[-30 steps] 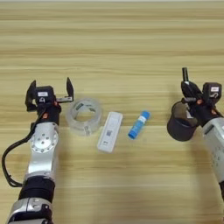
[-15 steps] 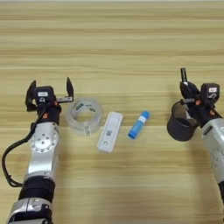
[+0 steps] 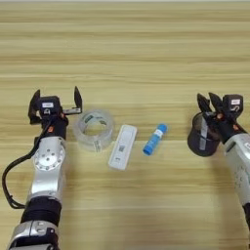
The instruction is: Move the objects on the table
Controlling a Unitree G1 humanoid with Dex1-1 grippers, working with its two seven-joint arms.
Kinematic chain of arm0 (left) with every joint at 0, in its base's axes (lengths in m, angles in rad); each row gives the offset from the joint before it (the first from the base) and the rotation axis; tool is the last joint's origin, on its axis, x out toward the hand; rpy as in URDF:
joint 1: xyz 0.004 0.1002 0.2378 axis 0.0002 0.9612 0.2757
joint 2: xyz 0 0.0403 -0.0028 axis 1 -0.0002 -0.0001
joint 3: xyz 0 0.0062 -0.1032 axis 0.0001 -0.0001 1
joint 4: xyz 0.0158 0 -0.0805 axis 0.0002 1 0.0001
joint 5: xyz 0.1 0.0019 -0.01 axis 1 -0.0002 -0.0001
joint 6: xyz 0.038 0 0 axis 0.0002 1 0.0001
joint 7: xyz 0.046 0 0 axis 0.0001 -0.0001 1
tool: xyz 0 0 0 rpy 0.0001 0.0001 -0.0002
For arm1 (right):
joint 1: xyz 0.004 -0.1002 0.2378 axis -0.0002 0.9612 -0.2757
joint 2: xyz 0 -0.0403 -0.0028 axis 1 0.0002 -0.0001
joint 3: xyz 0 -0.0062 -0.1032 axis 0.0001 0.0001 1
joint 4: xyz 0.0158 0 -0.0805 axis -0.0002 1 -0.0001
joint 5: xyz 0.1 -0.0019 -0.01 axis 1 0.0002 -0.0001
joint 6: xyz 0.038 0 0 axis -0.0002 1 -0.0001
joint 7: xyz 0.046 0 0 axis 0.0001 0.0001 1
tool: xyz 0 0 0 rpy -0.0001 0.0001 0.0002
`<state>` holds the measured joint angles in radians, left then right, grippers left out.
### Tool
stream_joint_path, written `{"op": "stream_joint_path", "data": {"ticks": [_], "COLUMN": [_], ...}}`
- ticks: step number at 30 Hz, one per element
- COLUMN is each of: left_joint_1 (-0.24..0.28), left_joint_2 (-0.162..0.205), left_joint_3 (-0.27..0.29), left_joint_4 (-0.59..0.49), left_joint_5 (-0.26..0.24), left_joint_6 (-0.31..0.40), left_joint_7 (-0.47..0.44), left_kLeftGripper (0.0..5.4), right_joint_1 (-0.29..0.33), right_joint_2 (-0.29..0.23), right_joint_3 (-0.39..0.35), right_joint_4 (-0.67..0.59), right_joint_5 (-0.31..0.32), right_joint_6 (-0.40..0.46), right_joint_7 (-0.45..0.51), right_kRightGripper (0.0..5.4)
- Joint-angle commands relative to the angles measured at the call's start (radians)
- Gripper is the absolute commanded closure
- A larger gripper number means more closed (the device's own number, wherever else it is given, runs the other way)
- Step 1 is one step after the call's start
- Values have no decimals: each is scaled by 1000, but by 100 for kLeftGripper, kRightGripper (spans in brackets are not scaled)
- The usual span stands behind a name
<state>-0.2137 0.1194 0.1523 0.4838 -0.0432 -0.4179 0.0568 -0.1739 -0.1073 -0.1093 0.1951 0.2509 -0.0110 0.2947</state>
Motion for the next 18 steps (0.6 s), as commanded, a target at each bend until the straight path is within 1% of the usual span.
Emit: {"op": "stream_joint_path", "data": {"ticks": [1, 8, 14, 18], "left_joint_1": [-11, -11, -9, -8], "left_joint_2": [0, 0, 0, 0], "left_joint_3": [1, 1, 0, 0], "left_joint_4": [4, 4, 2, 0], "left_joint_5": [5, 5, 6, 7], "left_joint_6": [15, 15, 15, 15], "left_joint_7": [1, 1, 0, 1], "left_kLeftGripper": [0, 0, 0, 0], "right_joint_1": [-13, -13, -13, -16], "right_joint_2": [-2, -2, -6, -9], "right_joint_3": [-2, -6, -15, -24], "right_joint_4": [7, -2, -25, -24], "right_joint_5": [-2, 2, 5, 8], "right_joint_6": [-9, -11, -35, -38], "right_joint_7": [4, 4, 3, 1], "right_kRightGripper": [285, 206, 128, 89]}}
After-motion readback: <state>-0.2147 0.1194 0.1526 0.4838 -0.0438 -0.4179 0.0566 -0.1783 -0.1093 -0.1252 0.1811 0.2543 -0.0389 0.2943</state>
